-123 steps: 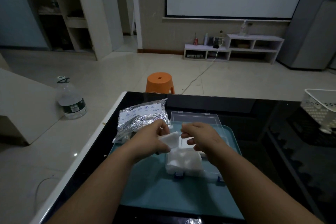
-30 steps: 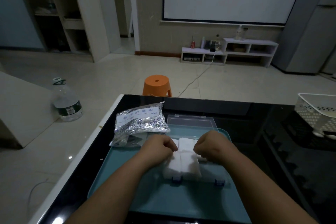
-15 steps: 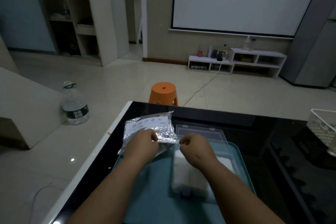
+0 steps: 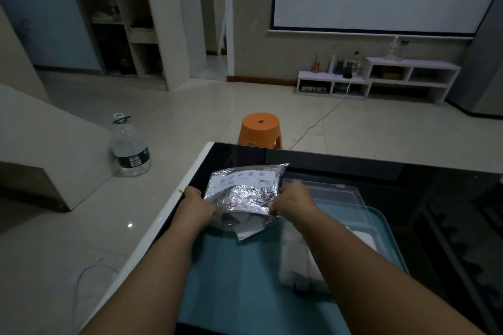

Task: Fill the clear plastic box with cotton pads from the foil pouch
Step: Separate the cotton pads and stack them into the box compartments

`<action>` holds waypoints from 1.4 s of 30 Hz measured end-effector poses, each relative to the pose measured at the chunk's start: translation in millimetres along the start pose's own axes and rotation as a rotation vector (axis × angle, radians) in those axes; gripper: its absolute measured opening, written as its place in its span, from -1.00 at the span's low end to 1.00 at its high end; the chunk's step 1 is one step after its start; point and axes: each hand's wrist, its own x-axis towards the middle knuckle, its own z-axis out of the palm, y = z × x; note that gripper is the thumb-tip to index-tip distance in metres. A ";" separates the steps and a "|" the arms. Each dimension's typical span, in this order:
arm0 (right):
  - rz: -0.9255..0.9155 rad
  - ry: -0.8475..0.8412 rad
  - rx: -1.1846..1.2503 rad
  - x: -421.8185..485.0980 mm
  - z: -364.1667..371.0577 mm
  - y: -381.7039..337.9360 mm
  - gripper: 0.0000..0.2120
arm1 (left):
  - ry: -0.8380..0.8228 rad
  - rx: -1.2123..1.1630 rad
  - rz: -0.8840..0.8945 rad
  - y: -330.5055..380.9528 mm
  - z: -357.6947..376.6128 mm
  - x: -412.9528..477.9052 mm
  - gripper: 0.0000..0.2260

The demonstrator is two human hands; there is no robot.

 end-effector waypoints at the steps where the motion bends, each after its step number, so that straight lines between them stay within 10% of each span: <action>1: -0.003 -0.025 0.031 -1.4 -0.5 0.1 -0.84 | 0.034 -0.033 0.000 -1.9 -0.6 2.3 -0.54; 15: -0.250 0.120 0.040 -36.3 -5.1 26.3 -0.86 | -0.046 -0.420 -0.103 1.4 -12.8 -5.8 -0.97; 22: -0.072 -0.028 0.426 -40.1 -0.3 12.3 -0.51 | -0.079 -0.440 -0.049 -3.5 -12.5 -5.9 -0.83; 28: -0.108 -0.101 0.389 -39.5 -1.1 9.3 -0.80 | -0.068 -0.442 -0.056 -0.4 -11.3 -3.3 -0.72; 42: -0.212 -0.156 0.586 -44.1 -13.6 5.4 -0.76 | -0.195 -0.849 0.105 11.6 -15.2 -11.7 -0.88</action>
